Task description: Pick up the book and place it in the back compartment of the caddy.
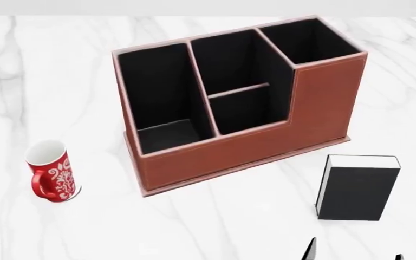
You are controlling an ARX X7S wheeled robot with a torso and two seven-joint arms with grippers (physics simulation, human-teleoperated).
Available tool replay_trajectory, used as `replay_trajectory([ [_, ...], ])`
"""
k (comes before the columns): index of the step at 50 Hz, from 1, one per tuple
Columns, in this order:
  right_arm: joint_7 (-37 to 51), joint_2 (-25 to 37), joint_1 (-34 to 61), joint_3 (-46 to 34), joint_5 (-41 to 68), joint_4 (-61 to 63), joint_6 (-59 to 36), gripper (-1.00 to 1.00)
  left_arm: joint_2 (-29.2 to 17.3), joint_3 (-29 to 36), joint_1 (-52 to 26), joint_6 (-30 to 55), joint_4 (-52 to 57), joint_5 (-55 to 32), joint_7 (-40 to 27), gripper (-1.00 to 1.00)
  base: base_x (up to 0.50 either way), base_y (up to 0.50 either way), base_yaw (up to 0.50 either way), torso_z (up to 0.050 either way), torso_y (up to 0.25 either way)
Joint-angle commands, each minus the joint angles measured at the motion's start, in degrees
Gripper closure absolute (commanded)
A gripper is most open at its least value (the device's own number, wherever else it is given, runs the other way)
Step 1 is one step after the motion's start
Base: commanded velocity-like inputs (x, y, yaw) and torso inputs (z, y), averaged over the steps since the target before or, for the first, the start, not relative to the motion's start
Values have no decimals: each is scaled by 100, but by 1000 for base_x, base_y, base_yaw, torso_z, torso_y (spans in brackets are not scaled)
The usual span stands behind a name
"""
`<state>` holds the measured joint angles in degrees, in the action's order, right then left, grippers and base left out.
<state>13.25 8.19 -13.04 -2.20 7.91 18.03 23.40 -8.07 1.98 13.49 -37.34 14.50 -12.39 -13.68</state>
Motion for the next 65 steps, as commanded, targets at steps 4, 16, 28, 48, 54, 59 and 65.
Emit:
replay_trajectory([
  [4, 106, 74, 28, -18, 91, -8, -13, -100, -81, 31, -75, 15, -60, -129, -81, -100, 0, -98, 0, 0, 0],
  [16, 176, 120, 43, -31, 144, -34, 29, -100, -130, 73, -99, 58, -54, -171, -131, -100, 0, -96, 0, 0, 0],
  [28, 221, 176, 24, -59, 210, -3, 62, -100, -164, 104, -100, 80, -34, -165, -199, -100, 0, -97, 0, 0, 0],
  [48, 280, 254, 28, -117, 296, -21, 114, -100, -217, 163, -111, 37, -68, -156, -266, -100, 0, -95, 0, 0, 0],
  [54, 308, 276, 26, -131, 308, -10, 101, -100, -231, 185, -117, 27, -88, -149, -282, -100, 0, -96, 0, 0, 0],
  [59, 318, 293, 34, -152, 337, -22, 95, -100, -240, 201, -108, 31, -82, -126, -305, -100, 0, -98, 0, 0, 0],
  [65, 338, 308, 39, -158, 359, -22, 102, -100, -258, 211, -106, 21, -80, -131, -328, -100, 0, -98, 0, 0, 0],
])
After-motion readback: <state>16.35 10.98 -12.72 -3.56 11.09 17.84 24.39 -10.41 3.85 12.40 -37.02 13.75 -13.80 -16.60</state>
